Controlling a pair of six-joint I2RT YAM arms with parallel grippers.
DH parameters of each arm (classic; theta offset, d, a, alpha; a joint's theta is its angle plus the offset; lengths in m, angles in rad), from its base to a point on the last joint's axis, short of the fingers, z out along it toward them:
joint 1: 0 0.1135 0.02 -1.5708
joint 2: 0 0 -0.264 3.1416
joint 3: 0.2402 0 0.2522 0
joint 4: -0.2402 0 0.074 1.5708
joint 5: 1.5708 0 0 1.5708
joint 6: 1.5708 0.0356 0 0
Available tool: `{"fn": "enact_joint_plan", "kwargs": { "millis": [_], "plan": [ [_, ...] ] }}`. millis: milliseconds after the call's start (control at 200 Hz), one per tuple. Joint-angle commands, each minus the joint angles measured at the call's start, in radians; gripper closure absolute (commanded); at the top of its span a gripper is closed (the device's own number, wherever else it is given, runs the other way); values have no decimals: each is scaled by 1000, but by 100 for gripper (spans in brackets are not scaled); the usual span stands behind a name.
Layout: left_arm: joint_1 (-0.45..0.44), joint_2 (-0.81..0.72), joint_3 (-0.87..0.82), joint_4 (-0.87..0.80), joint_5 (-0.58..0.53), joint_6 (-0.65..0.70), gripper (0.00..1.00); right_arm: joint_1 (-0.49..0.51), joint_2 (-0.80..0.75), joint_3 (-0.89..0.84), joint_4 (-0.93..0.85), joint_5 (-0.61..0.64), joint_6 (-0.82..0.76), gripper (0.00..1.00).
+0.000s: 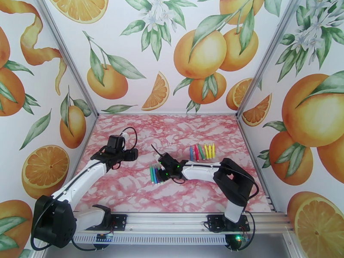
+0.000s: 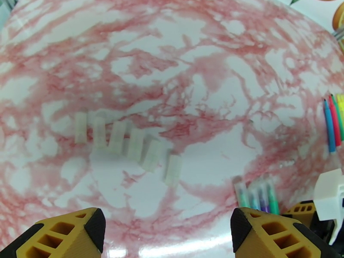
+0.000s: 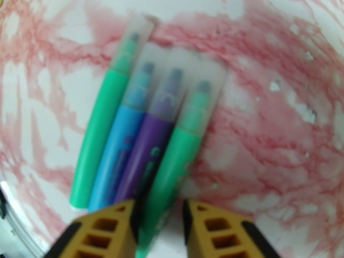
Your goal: Open the pen caps
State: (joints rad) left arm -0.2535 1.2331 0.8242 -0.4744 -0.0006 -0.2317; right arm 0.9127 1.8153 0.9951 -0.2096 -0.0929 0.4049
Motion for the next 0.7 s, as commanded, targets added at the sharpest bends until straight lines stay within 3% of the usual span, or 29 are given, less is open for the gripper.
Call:
{"fn": "enact_joint_plan", "kwargs": {
  "millis": [0,415,696],
  "plan": [
    [8,-26,-13,16,1,-1,20,9,17,29,-20,31,21,66],
    [8,-19,-16,37,9,-2,19,17,46,88,-142,194,23,69],
    [8,-17,-12,39,9,-1,19,34,94,131,-173,216,14,69]
  ]
}}
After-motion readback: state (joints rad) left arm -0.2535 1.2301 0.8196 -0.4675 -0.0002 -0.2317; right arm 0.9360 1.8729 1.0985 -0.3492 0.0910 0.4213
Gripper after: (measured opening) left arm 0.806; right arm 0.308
